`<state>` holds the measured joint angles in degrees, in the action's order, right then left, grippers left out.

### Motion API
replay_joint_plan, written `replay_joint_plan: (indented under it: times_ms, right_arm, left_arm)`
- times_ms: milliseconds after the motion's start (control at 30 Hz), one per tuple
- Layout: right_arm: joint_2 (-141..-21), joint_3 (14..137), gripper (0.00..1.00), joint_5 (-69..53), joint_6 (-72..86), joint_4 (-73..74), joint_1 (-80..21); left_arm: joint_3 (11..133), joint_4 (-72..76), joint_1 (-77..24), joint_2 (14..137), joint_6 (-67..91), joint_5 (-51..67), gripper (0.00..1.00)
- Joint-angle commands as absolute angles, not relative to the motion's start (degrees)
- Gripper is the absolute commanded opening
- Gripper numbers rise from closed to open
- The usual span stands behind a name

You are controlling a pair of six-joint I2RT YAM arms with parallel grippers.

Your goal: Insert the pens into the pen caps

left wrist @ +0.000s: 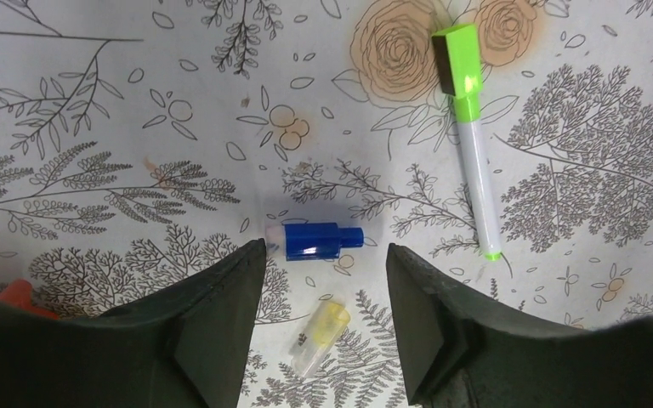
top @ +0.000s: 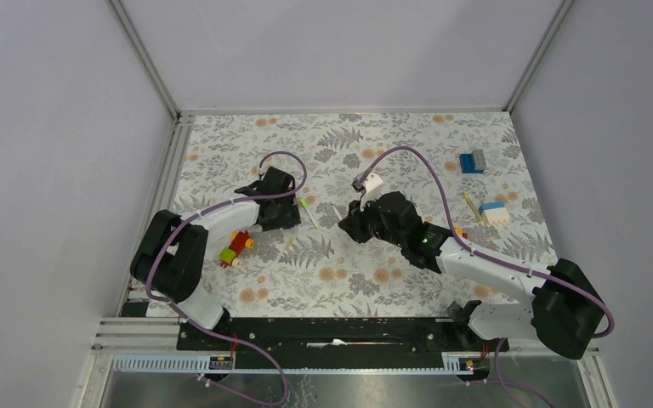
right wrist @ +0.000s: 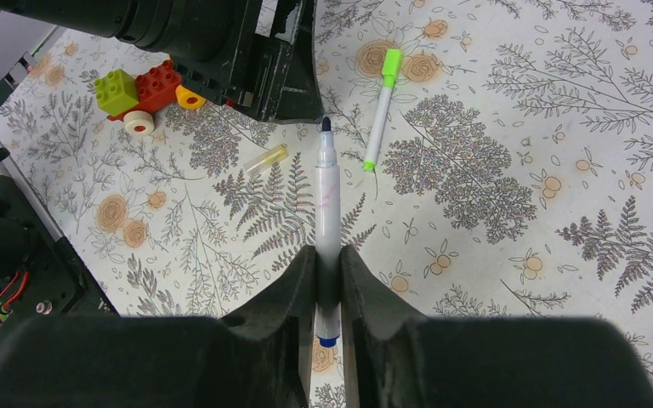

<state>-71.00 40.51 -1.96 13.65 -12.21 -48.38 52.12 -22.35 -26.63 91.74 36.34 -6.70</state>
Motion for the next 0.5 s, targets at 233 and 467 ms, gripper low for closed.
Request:
replay_joint_plan:
  times_ms: [233, 467]
  right_arm:
    - [-69.1, 40.1, 0.00, -0.3, 12.4, -12.7, -48.7]
    - [-69.1, 40.1, 0.00, -0.3, 12.3, -12.7, -48.7]
  left_arm:
    - [55.4, -21.5, -26.4, 94.0, 34.8, -9.7, 0.60]
    - [55.5, -21.2, -26.4, 94.9, 34.4, -10.1, 0.60]
